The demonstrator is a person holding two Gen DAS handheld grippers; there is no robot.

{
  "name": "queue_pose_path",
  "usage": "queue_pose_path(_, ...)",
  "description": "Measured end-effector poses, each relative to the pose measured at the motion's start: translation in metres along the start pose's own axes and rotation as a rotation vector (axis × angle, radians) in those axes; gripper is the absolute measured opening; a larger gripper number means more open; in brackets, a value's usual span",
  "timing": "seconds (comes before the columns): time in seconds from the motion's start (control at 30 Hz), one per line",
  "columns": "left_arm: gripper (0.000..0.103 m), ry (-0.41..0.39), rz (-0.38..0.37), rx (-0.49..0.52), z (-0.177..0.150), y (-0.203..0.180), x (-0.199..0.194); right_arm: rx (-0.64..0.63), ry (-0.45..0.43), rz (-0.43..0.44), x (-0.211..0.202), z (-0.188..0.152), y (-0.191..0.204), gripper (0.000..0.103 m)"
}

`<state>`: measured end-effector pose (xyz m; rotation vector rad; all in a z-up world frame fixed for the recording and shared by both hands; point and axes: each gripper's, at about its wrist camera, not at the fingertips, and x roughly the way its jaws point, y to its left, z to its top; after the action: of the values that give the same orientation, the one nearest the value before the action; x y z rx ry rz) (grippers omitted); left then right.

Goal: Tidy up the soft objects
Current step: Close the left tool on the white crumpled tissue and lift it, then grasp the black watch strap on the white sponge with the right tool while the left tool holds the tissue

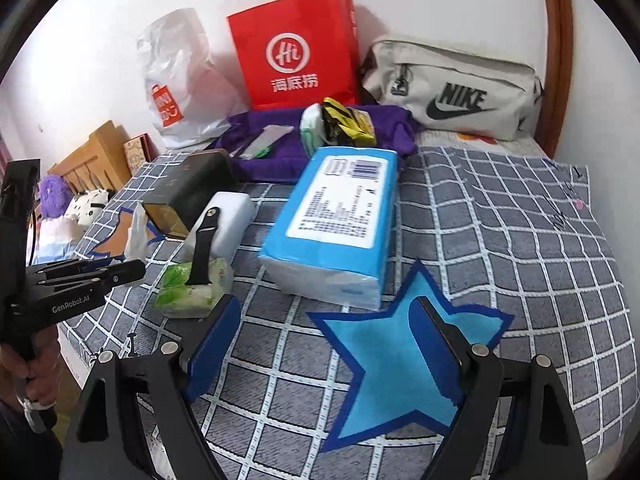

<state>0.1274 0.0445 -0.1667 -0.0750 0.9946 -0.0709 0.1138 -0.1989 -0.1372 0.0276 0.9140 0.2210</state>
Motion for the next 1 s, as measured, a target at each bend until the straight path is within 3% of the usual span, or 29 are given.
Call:
queue_pose_path(0.37,0.025,-0.017,0.013,-0.109,-0.006,0.047,0.006,-0.050,-0.050,0.049,0.006,0.009,0.040,0.080)
queue_pose_path(0.43,0.025,-0.022,0.013,-0.121,-0.007,0.052,0.006,-0.071,-0.060,0.073,0.009,0.013,0.051,0.074)
queue_pose_path(0.57,0.025,-0.028,0.011,-0.143,-0.007,0.058,0.007,-0.113,-0.049,0.108,0.022,0.020,0.072,0.071)
queue_pose_path(0.63,0.025,-0.032,0.012,-0.141,-0.006,0.059,0.009,-0.134,-0.038,0.114,0.029,0.022,0.082,0.061)
queue_pose_path(0.77,0.025,-0.027,0.035,-0.144,-0.006,0.065,0.014,-0.201,-0.009,0.074,0.046,0.024,0.102,0.055)
queue_pose_path(0.9,0.025,-0.026,0.040,-0.161,-0.005,0.073,0.016,-0.191,0.040,0.084,0.064,0.028,0.109,0.041)
queue_pose_path(1.0,0.025,-0.035,0.039,-0.165,-0.003,0.077,0.015,-0.188,0.065,0.062,0.076,0.032,0.113,0.041)
